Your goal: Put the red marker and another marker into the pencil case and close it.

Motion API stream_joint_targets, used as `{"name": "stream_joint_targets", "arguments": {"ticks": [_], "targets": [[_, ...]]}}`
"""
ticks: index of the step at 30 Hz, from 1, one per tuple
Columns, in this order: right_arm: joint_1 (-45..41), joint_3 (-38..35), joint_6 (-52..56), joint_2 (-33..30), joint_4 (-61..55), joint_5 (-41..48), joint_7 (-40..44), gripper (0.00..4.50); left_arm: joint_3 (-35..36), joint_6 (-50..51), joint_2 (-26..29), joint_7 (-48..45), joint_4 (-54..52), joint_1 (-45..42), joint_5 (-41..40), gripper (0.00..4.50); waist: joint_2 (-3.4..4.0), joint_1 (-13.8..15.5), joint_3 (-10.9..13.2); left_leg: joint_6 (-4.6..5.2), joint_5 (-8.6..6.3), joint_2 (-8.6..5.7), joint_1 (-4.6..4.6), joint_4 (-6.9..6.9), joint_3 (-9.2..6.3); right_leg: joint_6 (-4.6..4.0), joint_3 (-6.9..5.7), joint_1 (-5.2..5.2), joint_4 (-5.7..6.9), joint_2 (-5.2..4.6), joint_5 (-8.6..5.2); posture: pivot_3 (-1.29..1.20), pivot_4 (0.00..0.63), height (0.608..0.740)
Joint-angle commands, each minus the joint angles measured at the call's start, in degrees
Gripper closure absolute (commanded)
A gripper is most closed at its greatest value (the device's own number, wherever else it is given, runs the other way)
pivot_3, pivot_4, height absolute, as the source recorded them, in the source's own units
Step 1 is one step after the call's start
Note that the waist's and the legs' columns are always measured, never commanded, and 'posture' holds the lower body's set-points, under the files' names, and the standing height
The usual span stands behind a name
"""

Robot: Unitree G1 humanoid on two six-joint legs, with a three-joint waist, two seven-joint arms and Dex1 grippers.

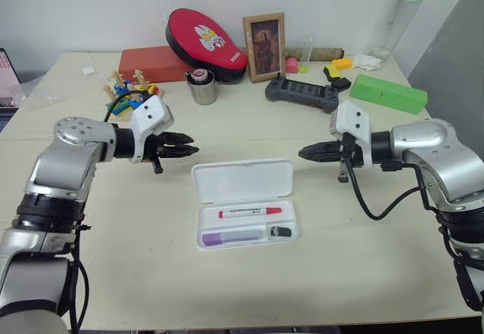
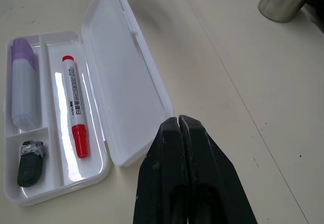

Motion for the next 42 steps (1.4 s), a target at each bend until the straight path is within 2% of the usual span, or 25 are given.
{"name": "stream_joint_targets", "arguments": {"ticks": [1, 15, 29, 42], "targets": [[-0.06, -1.95, 0.46, -0.92, -2.43, 0.71, -0.45, 4.50, -0.91, -2.35, -0.70, -4.74, 3.04, -2.77, 0.72, 3.23, 0.00, -0.02, 0.00, 0.00, 0.00, 0.00, 0.00, 0.00, 0.00, 0.00, 0.00, 0.00, 0.00, 0.00, 0.00, 0.00, 0.150, 0.740], [0.45, -2.55, 1.38, -2.22, -4.23, 2.33, -0.24, 4.50, -2.84, -3.49, -2.75, -11.51, 3.33, -5.68, 2.58, 3.23, 0.00, -0.09, 0.00, 0.00, 0.00, 0.00, 0.00, -0.01, 0.00, 0.00, 0.00, -0.01, 0.01, 0.00, 0.00, 0.00, 0.150, 0.740], [5.49, -5.47, -2.73, -9.74, -9.13, 8.18, 10.20, 4.50, -2.43, -1.76, -2.90, -13.00, -3.86, -4.27, 1.80, 3.23, 0.00, -0.01, 0.00, 0.00, 0.00, 0.00, -0.01, 0.02, -0.01, 0.00, 0.00, 0.01, 0.01, 0.00, 0.00, 0.00, 0.150, 0.740], [2.20, -3.72, -1.95, -7.62, -3.83, 4.29, 4.54, 4.50, -2.18, 0.63, -3.05, -12.64, -9.61, -1.20, 0.75, 3.23, 0.00, -0.09, 0.00, 0.00, 0.00, 0.00, 0.00, 0.03, 0.00, 0.00, 0.01, 0.01, 0.01, 0.00, 0.00, 0.00, 0.150, 0.740]]}}
